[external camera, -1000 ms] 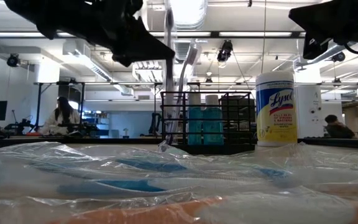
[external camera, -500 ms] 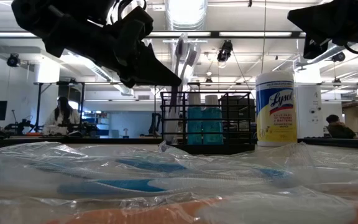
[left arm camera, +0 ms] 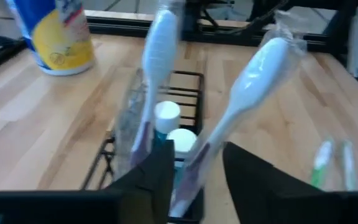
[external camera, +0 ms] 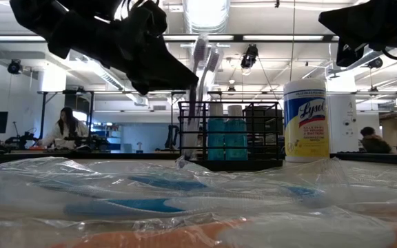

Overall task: Pick & Place toothbrushing station
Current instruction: Put the top green toothbrush into the mesh organizer

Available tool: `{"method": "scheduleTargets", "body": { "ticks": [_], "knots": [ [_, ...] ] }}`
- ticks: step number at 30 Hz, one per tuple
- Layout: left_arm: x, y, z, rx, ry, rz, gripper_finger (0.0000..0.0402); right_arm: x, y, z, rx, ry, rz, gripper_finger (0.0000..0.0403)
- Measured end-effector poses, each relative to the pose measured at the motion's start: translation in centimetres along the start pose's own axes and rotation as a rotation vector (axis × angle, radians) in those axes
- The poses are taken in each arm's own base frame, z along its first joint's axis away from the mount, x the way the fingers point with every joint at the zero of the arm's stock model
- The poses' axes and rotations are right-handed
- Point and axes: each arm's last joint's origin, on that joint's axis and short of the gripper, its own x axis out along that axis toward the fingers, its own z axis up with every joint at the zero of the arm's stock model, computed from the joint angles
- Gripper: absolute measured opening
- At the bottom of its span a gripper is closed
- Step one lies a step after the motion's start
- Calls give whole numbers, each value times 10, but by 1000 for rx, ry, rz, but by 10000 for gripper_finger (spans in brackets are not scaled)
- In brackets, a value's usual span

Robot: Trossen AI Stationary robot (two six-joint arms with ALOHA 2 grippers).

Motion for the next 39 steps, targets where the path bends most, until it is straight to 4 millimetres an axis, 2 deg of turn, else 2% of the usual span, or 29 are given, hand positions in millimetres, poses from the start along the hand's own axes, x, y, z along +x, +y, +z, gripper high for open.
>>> {"method": "scheduleTargets", "body": {
  "ticks": [5, 9, 12, 15, 19, 22, 25, 31, 39],
  "knots": [
    [-5, -2, 6, -11, -18, -61, 197, 0, 0, 0, -4, 0, 0, 8],
    [-17, -4, 18, -10, -38, -168, 225, 0, 0, 0, -4, 4, 3, 8],
    [-38, -3, 32, -7, -30, -250, 230, 0, 0, -1, -4, 6, 3, 8],
    [-67, 1, 39, 13, 32, -250, 229, 0, 0, -1, -4, 7, 3, 8],
    [-109, 12, 38, 31, 69, -82, 223, 0, 0, -1, -3, 8, 3, 8],
    [-136, 19, 35, 20, 23, -6, 205, 0, 0, -1, 7, 8, 3, 8],
    [-153, 26, 25, 3, -27, -8, 166, 0, 0, -1, 8, 9, 3, 8],
    [-167, 33, -9, 47, -195, -108, 19, 0, 0, -1, 7, 8, 2, 8],
    [-173, 45, -53, 41, -183, -43, 5, 0, 0, -1, 7, 7, 1, 8]
  ]
}}
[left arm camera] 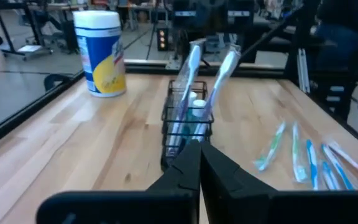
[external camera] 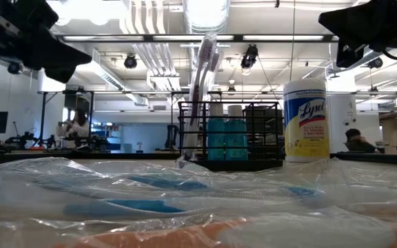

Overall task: Pick & Place toothbrushing station
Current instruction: Put the top green toothbrush into the mesh organizer

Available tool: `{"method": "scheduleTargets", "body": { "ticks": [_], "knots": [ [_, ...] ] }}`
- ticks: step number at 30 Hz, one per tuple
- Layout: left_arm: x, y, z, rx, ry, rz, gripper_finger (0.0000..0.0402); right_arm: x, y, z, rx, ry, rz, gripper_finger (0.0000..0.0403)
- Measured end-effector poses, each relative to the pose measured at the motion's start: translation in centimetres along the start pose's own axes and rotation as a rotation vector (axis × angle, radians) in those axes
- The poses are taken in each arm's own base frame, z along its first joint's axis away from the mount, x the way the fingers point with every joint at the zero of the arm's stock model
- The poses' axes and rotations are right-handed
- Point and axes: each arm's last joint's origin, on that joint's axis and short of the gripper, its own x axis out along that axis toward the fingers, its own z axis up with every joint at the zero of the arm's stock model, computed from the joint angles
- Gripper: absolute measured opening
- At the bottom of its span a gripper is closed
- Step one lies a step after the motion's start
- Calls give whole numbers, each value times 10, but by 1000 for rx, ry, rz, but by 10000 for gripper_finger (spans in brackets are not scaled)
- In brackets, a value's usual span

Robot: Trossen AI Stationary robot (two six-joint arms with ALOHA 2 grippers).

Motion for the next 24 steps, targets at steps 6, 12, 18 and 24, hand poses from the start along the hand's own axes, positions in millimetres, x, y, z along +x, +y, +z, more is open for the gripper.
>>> {"method": "scheduleTargets", "body": {
  "ticks": [6, 12, 18, 24],
  "knots": [
    [-5, 3, -15, -13, -36, 2, 3, 0, 0, -1, -11, 7, 0, 8],
    [-7, 5, -31, -43, -64, -1, 4, 0, 0, -1, -10, 12, 7, 8],
    [-8, 5, -31, -64, -87, -13, 5, 0, 1, -2, -12, 16, 31, 8],
    [-8, 5, -32, -63, -82, -13, 5, 0, 1, -2, -15, 16, 29, 8]
  ]
}}
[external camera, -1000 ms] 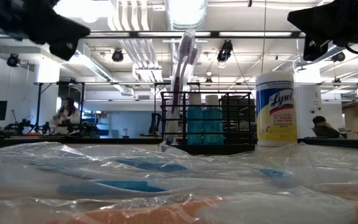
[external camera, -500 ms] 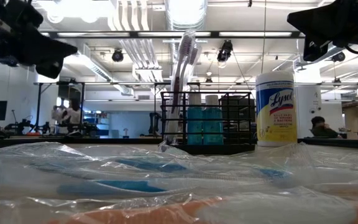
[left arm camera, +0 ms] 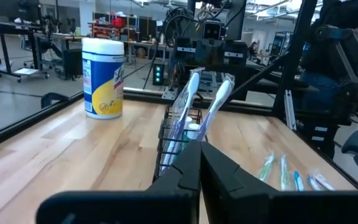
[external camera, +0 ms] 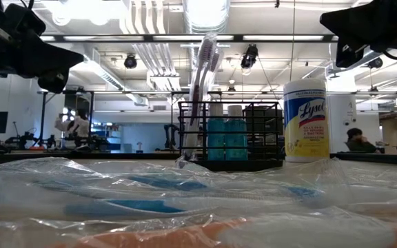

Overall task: Pick & Place toothbrushing station
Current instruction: Put the top green toothbrush into the mesh organizer

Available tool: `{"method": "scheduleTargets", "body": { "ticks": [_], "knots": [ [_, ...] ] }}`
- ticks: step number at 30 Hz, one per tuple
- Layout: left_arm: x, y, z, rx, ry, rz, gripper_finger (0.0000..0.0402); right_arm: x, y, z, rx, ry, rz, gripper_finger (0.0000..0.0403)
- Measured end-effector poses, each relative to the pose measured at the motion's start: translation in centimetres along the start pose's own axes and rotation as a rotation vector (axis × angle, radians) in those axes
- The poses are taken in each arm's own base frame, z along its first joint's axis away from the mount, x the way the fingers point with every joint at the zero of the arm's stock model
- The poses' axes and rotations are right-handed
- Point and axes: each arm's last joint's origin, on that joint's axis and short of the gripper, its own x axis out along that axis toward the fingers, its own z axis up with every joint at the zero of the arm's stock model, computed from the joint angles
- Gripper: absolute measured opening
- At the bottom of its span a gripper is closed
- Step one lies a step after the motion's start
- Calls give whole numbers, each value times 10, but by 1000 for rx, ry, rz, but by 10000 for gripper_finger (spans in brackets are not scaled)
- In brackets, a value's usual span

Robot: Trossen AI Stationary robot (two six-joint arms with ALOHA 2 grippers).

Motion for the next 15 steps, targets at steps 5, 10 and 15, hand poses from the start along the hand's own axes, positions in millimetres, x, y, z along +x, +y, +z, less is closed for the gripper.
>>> {"method": "scheduleTargets", "body": {
  "ticks": [5, 10, 15],
  "knots": [
    [1, 0, -1, 6, 15, 2, 15, 1, 0, 2, 88, -7, -1, 8],
    [1, 0, -3, 2, 28, -1, 20, 16, 8, 14, 104, 75, -12, 8],
    [2, 0, -4, 5, 42, -7, 14, 37, 15, 32, 59, 346, -159, 8]
  ]
}}
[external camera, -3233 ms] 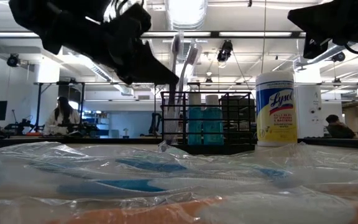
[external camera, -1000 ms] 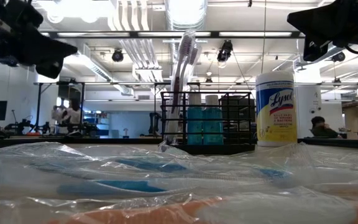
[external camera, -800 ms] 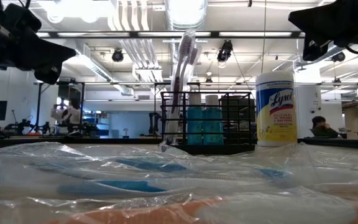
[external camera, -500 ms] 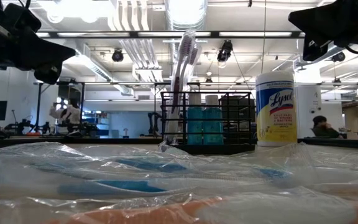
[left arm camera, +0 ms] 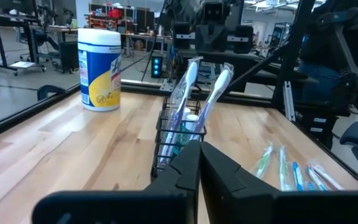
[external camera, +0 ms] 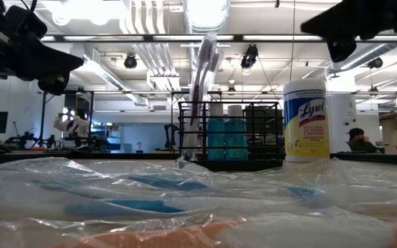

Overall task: Pick & Place toothbrushing station
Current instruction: Put the top green toothbrush into the mesh organizer

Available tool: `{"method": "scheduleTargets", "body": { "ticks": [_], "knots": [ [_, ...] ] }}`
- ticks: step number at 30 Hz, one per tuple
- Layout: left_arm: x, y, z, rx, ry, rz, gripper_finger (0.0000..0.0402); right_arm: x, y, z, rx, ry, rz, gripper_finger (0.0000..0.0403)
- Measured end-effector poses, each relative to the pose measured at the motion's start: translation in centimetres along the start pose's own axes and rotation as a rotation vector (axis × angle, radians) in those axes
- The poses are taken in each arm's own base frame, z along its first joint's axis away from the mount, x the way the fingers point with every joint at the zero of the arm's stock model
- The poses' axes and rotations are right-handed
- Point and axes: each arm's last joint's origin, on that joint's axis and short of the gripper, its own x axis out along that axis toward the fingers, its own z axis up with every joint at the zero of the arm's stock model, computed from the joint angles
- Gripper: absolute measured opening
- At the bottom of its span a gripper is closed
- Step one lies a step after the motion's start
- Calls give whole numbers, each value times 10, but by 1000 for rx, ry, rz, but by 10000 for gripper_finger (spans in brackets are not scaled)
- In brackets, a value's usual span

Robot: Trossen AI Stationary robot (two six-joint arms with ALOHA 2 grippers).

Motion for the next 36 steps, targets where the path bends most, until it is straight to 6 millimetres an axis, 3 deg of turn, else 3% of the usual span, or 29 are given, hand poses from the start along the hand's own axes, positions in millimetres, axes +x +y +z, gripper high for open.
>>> {"method": "scheduleTargets", "body": {
  "ticks": [7, 16, 27, 36],
  "knots": [
    [0, 0, 0, 27, -1, 12, 5, 10, 17, 29, -7, 224, -100, 8],
    [0, 0, -1, 45, 3, 15, 22, 39, 54, 41, 50, 378, -66, 8],
    [0, 0, -1, -4, 4, 4, 4, 89, 94, 12, 103, 626, -193, 20],
    [0, 0, -1, -9, 10, -4, 23, 134, 127, -17, 81, 856, -213, 120]
  ]
}}
